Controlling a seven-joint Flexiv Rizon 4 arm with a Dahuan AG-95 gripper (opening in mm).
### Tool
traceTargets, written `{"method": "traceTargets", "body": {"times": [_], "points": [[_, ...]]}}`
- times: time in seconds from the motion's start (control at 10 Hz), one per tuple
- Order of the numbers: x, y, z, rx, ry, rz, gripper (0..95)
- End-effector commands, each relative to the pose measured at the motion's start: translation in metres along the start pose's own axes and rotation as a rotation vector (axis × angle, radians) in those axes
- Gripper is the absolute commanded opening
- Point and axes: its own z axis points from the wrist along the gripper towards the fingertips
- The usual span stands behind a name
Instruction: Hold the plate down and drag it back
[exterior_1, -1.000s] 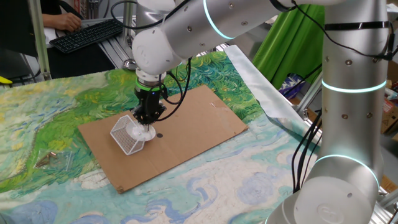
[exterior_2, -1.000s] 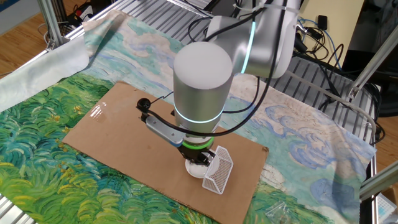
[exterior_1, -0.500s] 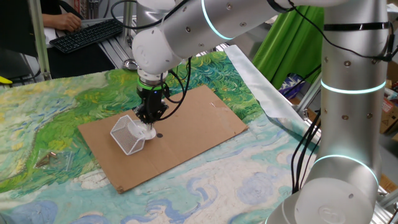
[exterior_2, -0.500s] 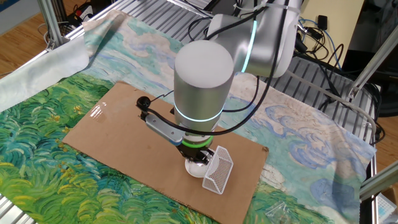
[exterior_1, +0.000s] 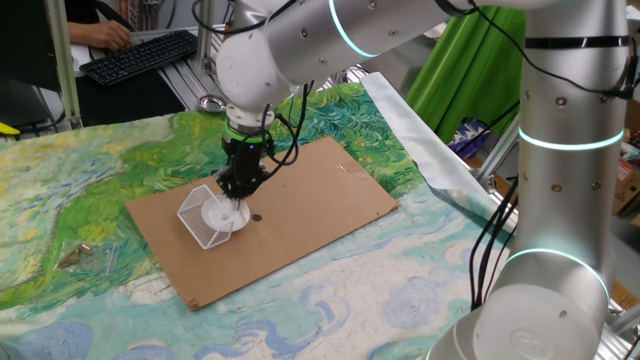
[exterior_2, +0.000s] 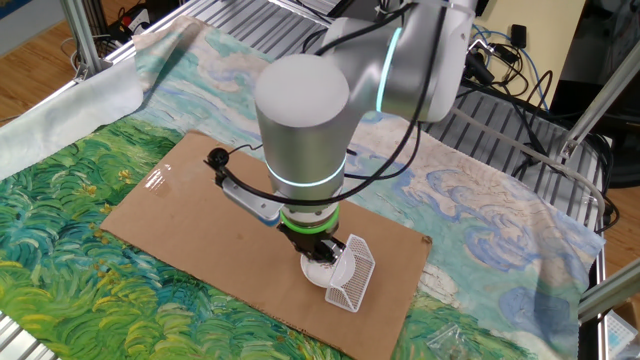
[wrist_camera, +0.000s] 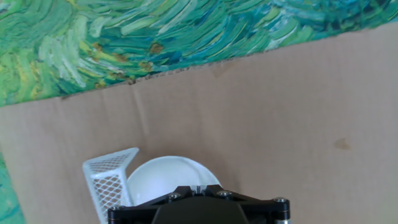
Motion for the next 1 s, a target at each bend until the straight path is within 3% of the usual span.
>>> {"method": "traceTargets", "body": {"times": [0.1,0.3,0.4,1.0], "points": [[0.0010,0.0060,0.0031,-0.001,-0.003,0.009,0.0],[0.0007,0.0068,0.0052,0.000,-0.005,0.021,0.0],[0.0007,0.0069,0.0058,0.005,-0.007,0.030,19.0],[0.0006,0.0069,0.0062,0.013,-0.013,0.060,19.0]]}}
